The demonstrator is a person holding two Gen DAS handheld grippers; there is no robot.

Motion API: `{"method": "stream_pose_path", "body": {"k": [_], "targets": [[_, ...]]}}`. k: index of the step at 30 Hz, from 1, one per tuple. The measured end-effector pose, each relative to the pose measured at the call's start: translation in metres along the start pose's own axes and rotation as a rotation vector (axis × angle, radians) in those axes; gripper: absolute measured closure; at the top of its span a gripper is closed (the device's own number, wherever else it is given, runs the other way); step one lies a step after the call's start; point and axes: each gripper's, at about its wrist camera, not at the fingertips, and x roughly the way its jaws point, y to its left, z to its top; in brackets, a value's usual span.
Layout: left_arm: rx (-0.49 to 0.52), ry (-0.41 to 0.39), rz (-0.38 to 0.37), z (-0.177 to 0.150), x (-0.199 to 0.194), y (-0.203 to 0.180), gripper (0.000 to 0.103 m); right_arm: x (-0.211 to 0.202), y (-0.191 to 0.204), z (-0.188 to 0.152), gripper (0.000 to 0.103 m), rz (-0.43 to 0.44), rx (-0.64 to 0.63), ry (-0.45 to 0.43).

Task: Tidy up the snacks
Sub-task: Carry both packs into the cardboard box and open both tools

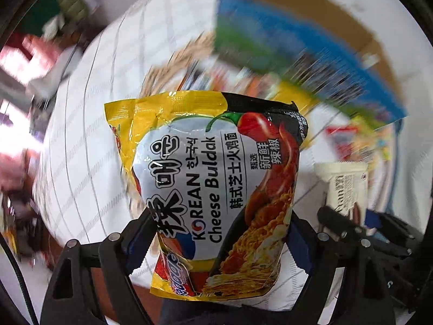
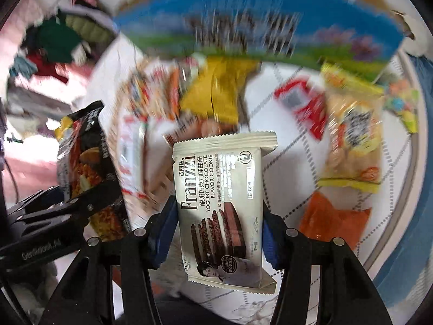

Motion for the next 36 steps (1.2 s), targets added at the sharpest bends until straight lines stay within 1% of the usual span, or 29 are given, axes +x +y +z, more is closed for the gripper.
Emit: {"method": "stream_pose_path", "body": {"k": [1, 2, 4, 6, 7, 8, 9, 10, 11, 12, 13, 14, 15, 16, 17, 18, 19, 21, 23, 25, 26, 27, 28, 29, 30, 31, 34, 36], "targets": [[0.026, -0.020, -0.023, 0.011, -0.014, -0.006, 0.018, -0.019, 0.001, 0.003, 0.046, 0.021, 0.023, -0.042], [0.046, -0.034, -0.040, 0.022, -0.023, -0.009, 0.018, -0.032, 0.000, 0.006, 0.046, 0.029, 0.036, -0.070], [0.092, -0.063, -0.090, 0.050, -0.046, -0.024, 0.018, -0.071, -0.003, 0.013, 0.046, 0.040, 0.069, -0.147], [0.143, -0.086, -0.131, 0.085, -0.062, -0.037, 0.018, -0.101, -0.003, 0.031, 0.046, 0.065, 0.109, -0.223], [0.169, -0.097, -0.146, 0.103, -0.069, -0.045, 0.018, -0.110, -0.001, 0.043, 0.046, 0.066, 0.121, -0.252], [0.190, -0.101, -0.153, 0.116, -0.071, -0.049, 0.018, -0.124, -0.003, 0.054, 0.046, 0.061, 0.132, -0.287], [0.218, -0.109, -0.159, 0.139, -0.069, -0.059, 0.018, -0.135, -0.005, 0.066, 0.046, 0.046, 0.138, -0.317], [0.235, -0.115, -0.158, 0.155, -0.068, -0.065, 0.018, -0.141, -0.008, 0.081, 0.046, 0.021, 0.153, -0.352], [0.263, -0.113, -0.153, 0.178, -0.065, -0.073, 0.018, -0.144, -0.009, 0.089, 0.046, 0.011, 0.162, -0.363], [0.273, -0.107, -0.151, 0.191, -0.060, -0.079, 0.018, -0.147, -0.012, 0.106, 0.046, 0.000, 0.170, -0.368], [0.276, -0.097, -0.151, 0.208, -0.046, -0.088, 0.018, -0.143, -0.016, 0.120, 0.046, -0.017, 0.182, -0.374], [0.281, -0.082, -0.152, 0.221, -0.032, -0.100, 0.018, -0.137, -0.019, 0.127, 0.046, -0.033, 0.188, -0.375], [0.284, -0.061, -0.153, 0.238, -0.020, -0.104, 0.018, -0.132, -0.021, 0.137, 0.046, -0.044, 0.193, -0.368], [0.287, -0.043, -0.152, 0.248, 0.002, -0.100, 0.018, -0.125, -0.026, 0.149, 0.046, -0.052, 0.205, -0.357], [0.287, -0.020, -0.155, 0.262, 0.015, -0.101, 0.018, -0.111, -0.031, 0.165, 0.046, -0.060, 0.209, -0.346], [0.287, 0.007, -0.161, 0.271, 0.036, -0.109, 0.018, -0.105, -0.042, 0.183, 0.046, -0.064, 0.210, -0.329], [0.289, 0.029, -0.165, 0.273, 0.041, -0.113, 0.018, -0.097, -0.045, 0.193, 0.046, -0.066, 0.222, -0.315], [0.295, 0.082, -0.174, 0.289, 0.061, -0.120, 0.018, -0.071, -0.053, 0.218, 0.046, -0.065, 0.232, -0.286], [0.303, 0.115, -0.175, 0.298, 0.074, -0.127, 0.018, -0.049, -0.071, 0.246, 0.045, -0.055, 0.239, -0.251], [0.304, 0.146, -0.165, 0.306, 0.085, -0.131, 0.018, -0.035, -0.080, 0.260, 0.044, -0.041, 0.238, -0.231], [0.304, 0.154, -0.158, 0.309, 0.089, -0.133, 0.018, -0.026, -0.080, 0.266, 0.043, -0.033, 0.223, -0.212], [0.303, 0.154, -0.157, 0.311, 0.094, -0.134, 0.018, -0.014, -0.085, 0.271, 0.038, -0.035, 0.220, -0.195], [0.307, 0.152, -0.157, 0.312, 0.099, -0.137, 0.017, -0.008, -0.086, 0.273, 0.020, -0.034, 0.223, -0.183], [0.303, 0.154, -0.156, 0.312, 0.097, -0.134, 0.012, -0.002, -0.089, 0.276, 0.005, -0.036, 0.218, -0.177], [0.291, 0.159, -0.159, 0.315, 0.105, -0.137, 0.008, 0.003, -0.092, 0.278, 0.004, -0.040, 0.217, -0.169], [0.283, 0.160, -0.166, 0.315, 0.105, -0.136, 0.007, 0.005, -0.096, 0.279, 0.004, -0.047, 0.219, -0.165], [0.265, 0.142, -0.159, 0.313, 0.102, -0.131, 0.007, 0.009, -0.099, 0.283, 0.004, -0.088, 0.212, -0.150], [0.260, 0.132, -0.154, 0.308, 0.102, -0.130, 0.007, 0.012, -0.102, 0.285, 0.004, -0.100, 0.211, -0.147]]}}
